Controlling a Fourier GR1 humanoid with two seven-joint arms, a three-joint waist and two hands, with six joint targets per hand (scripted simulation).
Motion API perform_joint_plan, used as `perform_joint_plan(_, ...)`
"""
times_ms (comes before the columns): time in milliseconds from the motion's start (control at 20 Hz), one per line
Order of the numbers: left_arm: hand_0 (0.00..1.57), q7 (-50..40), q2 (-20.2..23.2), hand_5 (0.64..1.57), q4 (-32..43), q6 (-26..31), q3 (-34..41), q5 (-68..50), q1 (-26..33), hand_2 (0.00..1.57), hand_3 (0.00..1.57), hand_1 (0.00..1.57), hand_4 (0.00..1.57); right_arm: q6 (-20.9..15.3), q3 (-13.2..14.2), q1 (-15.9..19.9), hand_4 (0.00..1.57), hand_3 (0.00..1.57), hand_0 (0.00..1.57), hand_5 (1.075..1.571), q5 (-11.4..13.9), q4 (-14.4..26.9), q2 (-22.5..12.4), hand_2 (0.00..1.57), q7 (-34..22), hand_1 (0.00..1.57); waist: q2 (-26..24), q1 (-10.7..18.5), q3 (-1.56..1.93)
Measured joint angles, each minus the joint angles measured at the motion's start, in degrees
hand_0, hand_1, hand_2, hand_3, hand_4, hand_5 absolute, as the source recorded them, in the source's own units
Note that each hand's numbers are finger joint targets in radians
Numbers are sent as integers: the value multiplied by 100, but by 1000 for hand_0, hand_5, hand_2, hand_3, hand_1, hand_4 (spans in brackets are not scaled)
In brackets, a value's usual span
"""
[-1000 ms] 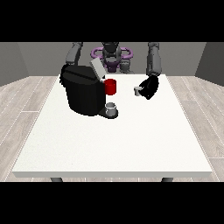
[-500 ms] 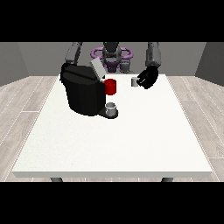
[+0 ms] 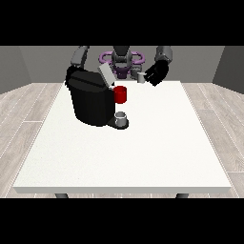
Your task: Insert the coffee pod into the coffee machine and close the lid
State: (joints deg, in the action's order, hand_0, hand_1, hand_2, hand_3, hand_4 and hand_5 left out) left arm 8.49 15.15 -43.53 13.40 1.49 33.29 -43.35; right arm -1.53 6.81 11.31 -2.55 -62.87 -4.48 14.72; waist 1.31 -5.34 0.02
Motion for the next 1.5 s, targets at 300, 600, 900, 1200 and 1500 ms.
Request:
perform_joint_plan(300, 1367, -414, -203, 1571, -351, 186, 26, -67, -257, 1414, 1367, 1367, 654, 120, 130, 16, 178, 0, 0, 1571, -97, 158, -134, 0, 160, 0, -15, -25, 0)
perform_joint_plan(600, 1510, -940, -264, 1571, -479, 206, 284, -226, -797, 1474, 1125, 1510, 626, 306, 201, 155, 232, 0, 0, 1571, -221, 241, -224, 0, 284, 0, 189, -200, 0)
perform_joint_plan(900, 1454, -937, 20, 1571, -257, 66, 622, -321, -1256, 1467, 1359, 1454, 653, 549, 114, 426, 125, 0, 0, 1571, -259, 44, -316, 0, 352, 0, 757, -545, -1)
perform_joint_plan(1200, 1459, -903, 262, 1571, -93, -38, 854, -398, -1576, 1456, 1381, 1459, 604, 982, 62, 569, 165, 0, 0, 1571, -337, 86, -438, 0, 619, 0, 1159, -676, -1)
perform_joint_plan(1500, 1458, -1078, 327, 1571, -4, -108, 993, -483, -1963, 1476, 1374, 1458, 596, 1034, 44, 795, 267, 0, 0, 1571, -277, 332, -420, 0, 846, 0, 1427, -686, 1)
